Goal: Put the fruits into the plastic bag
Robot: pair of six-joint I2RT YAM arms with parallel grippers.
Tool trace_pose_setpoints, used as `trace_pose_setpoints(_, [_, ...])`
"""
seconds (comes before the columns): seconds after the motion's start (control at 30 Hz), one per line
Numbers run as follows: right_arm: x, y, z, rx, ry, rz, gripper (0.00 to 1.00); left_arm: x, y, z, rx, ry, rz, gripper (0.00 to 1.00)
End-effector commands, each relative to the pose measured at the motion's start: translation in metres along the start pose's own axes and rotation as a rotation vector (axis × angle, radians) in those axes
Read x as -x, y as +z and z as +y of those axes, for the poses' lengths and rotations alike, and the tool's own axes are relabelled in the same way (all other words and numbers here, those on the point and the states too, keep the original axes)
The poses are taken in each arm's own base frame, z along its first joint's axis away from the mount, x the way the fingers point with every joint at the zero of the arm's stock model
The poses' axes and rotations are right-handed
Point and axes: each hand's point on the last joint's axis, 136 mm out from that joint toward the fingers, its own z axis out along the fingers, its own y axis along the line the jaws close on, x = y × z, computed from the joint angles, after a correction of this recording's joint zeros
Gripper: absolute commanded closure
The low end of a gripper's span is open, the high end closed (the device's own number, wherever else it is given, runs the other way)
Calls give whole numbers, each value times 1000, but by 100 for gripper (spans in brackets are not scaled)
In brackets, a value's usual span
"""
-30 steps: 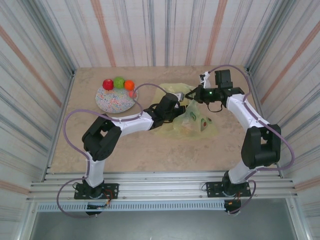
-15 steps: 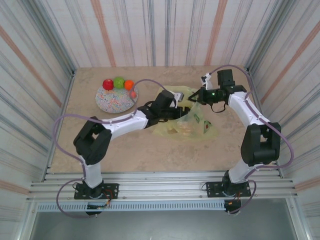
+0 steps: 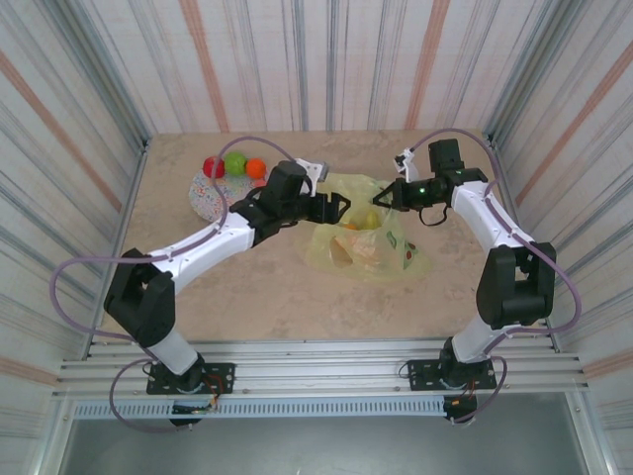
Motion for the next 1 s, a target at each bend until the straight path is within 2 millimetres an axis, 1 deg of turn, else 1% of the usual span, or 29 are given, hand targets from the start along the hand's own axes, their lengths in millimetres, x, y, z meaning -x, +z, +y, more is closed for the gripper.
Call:
trace_pose_setpoints(0.0, [5, -15, 19, 20, -77, -20, 100, 1, -23, 15, 96, 67, -18, 10])
trace_pose_setpoints(0.07, [4, -16, 18, 14, -83, -17, 100, -2, -30, 26, 159, 90, -14, 10])
trace_pose_setpoints(0.13, [4, -17, 17, -2, -86, -20, 100, -11, -34, 38, 215, 94, 18, 10])
trace_pose_setpoints(0.17, [6, -18, 15, -14, -86, -26, 100, -17, -35, 38, 207, 98, 36, 10])
trace_pose_setpoints(0.2, [7, -18, 15, -23, -84, -29, 100, -23, -35, 31, 162, 104, 56, 10])
trace_pose_setpoints(0.3, [12, -18, 11, -48, -68, -44, 100, -44, -33, 1, -39, 60, 99, 11])
trace_pose_setpoints(0.4, [19, -17, 7, -67, -26, -70, 100, -62, -32, -38, -231, 11, 130, 12])
trace_pose_setpoints(0.47, [25, -14, 7, -58, -2, -91, 100, -73, -29, -66, -334, 9, 152, 13])
trace_pose_setpoints(0.53, [29, -12, 7, -54, 19, -104, 100, -80, -28, -95, -439, 17, 179, 13])
trace_pose_setpoints(0.63, [31, -12, 2, -83, 44, -116, 100, -87, -31, -134, -568, 57, 218, 14])
trace_pose_setpoints(0.7, [30, -11, -1, -95, 50, -112, 100, -92, -35, -151, -624, 101, 249, 14])
trace_pose_setpoints(0.73, [29, -12, 0, -92, 43, -108, 100, -95, -38, -156, -637, 123, 265, 14])
trace_pose_setpoints(0.77, [28, -12, 1, -89, 35, -103, 100, -95, -39, -156, -632, 141, 269, 14])
trace_pose_setpoints(0.83, [24, -12, 3, -82, 11, -91, 100, -92, -39, -145, -560, 171, 264, 14])
trace_pose_setpoints(0.9, [20, -12, 4, -81, -18, -79, 100, -84, -36, -123, -425, 194, 236, 12])
trace_pose_setpoints(0.97, [16, -12, 2, -87, -29, -68, 100, -72, -38, -100, -327, 179, 203, 11])
